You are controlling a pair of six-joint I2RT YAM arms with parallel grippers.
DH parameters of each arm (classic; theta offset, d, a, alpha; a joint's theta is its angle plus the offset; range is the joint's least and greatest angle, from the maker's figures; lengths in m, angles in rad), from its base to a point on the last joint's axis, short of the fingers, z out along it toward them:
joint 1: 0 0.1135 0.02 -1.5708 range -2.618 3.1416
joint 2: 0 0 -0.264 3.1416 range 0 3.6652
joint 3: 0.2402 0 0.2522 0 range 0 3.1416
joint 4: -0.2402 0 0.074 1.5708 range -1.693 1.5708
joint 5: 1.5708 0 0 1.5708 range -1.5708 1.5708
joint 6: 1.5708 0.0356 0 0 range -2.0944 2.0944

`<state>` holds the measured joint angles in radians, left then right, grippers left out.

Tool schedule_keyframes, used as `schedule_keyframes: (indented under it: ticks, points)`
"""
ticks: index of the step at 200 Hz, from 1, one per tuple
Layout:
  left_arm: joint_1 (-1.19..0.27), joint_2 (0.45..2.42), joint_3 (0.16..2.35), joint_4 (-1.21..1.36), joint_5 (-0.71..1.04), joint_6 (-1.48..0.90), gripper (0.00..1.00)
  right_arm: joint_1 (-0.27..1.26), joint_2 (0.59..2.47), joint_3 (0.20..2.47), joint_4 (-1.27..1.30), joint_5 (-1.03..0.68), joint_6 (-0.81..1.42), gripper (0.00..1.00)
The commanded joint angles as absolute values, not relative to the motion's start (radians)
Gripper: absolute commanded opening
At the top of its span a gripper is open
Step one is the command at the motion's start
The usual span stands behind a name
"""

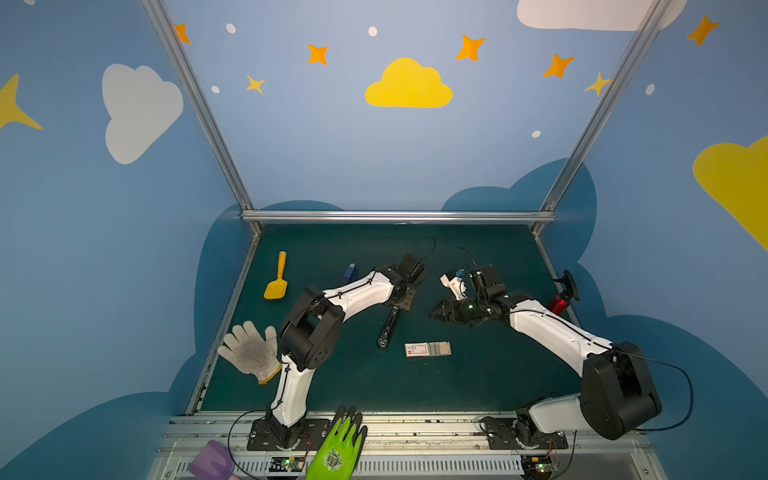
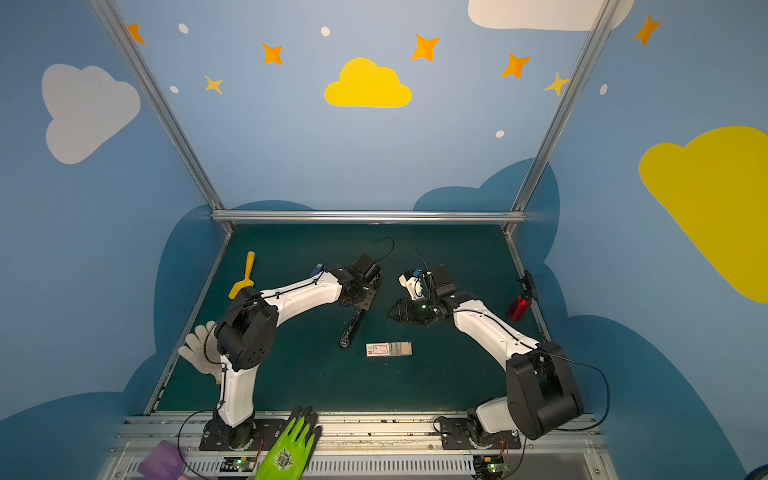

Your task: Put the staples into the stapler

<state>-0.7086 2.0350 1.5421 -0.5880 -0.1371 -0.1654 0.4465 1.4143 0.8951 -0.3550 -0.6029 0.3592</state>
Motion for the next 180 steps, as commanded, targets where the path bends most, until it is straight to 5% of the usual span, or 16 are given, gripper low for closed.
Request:
schedule_keyframes:
  ticks: [1,180]
  points:
    - [-0.715,2.062,1.546,-0.601,-0.144,-0.173,0.16,0.443,1.412,0.893,-0.350,-0.602,0.353,0.43]
    - [-0.738,2.054,1.589,-0.644,-0.183,-0.184,0.15,0.439,1.416,0.878,-0.330,-0.615,0.362,0.43]
